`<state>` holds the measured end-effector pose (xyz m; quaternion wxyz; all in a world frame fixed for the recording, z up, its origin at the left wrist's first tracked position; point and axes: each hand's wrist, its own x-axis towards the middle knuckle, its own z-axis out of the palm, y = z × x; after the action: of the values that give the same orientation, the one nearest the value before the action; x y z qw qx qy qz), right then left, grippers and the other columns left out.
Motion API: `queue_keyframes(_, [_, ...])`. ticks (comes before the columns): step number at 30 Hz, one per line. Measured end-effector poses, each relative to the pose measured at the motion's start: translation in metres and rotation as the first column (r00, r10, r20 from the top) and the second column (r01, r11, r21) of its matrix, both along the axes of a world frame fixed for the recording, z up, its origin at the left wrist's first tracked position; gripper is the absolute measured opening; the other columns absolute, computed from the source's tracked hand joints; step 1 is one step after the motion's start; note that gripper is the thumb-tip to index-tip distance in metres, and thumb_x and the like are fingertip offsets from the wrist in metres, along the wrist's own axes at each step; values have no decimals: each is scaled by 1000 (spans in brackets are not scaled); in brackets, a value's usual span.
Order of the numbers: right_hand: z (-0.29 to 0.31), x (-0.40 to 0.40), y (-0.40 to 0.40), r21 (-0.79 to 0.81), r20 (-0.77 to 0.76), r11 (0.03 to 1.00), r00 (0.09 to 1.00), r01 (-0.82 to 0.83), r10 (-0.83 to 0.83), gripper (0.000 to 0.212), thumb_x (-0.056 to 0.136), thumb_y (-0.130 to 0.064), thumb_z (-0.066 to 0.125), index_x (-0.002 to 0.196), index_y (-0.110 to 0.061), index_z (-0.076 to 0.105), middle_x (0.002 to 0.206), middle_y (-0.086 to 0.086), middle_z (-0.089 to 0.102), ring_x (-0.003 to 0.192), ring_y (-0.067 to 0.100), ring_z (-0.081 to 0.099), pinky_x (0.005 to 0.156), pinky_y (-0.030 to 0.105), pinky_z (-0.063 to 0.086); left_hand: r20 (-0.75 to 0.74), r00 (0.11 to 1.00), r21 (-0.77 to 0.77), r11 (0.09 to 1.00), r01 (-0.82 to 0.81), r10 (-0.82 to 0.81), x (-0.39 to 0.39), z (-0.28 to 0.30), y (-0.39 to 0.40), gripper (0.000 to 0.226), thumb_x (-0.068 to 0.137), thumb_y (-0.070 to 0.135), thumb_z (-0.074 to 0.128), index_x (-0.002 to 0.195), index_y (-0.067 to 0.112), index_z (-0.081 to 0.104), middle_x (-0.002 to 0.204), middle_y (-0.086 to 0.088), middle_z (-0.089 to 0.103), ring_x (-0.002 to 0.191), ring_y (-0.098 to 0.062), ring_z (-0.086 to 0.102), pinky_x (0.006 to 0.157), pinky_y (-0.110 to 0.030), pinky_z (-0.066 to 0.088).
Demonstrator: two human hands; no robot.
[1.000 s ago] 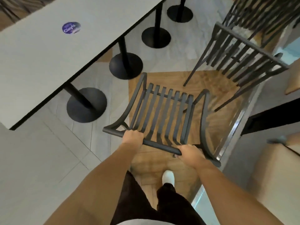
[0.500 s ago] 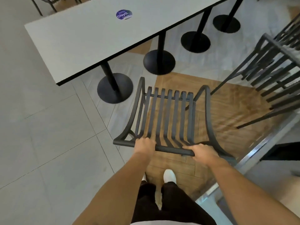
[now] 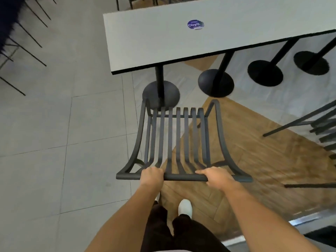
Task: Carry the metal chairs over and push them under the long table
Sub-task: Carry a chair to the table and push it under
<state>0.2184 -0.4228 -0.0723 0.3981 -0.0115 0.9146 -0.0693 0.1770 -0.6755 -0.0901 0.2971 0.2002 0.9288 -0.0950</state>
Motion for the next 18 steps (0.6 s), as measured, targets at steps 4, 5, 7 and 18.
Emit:
queue_keyframes(4, [-1,-12,-4,-2,-16,996,995,-94,94,67,95,-14,52,147,-54,40,134,2,63,117,28,62,91,42,54,-6,993,20,993,-114,114,13,-3,-9,38,100,10,47,127,29,64,109,-1,69,103,-23,66,84,-35,54])
queue_keyframes(5, [-1,-16,-6,-2,-19,993,993,-114,114,65,96,-15,53,147,-54,41,134,2,62,118,28,61,92,42,53,-2,990,21,990,-140,140,15,-4,-11,37,101,10,47,128,30,63,108,0,69,102,-23,67,83,-34,54])
queue_keyframes(7, [-1,-24,-8,-3,-32,989,988,-149,149,62,97,-18,54,147,-53,42,134,2,63,119,28,61,94,42,52,10,981,51,979,-196,195,17,-6,-15,38,103,14,47,132,33,60,108,0,69,101,-23,67,83,-35,55])
queue_keyframes(18, [-1,-87,-11,-6,-107,973,968,-230,228,58,95,-25,59,146,-49,46,128,-2,66,116,24,62,95,41,52,51,971,140,961,-240,235,-40,-5,-30,32,104,25,52,132,42,56,106,4,66,98,-23,66,83,-39,59])
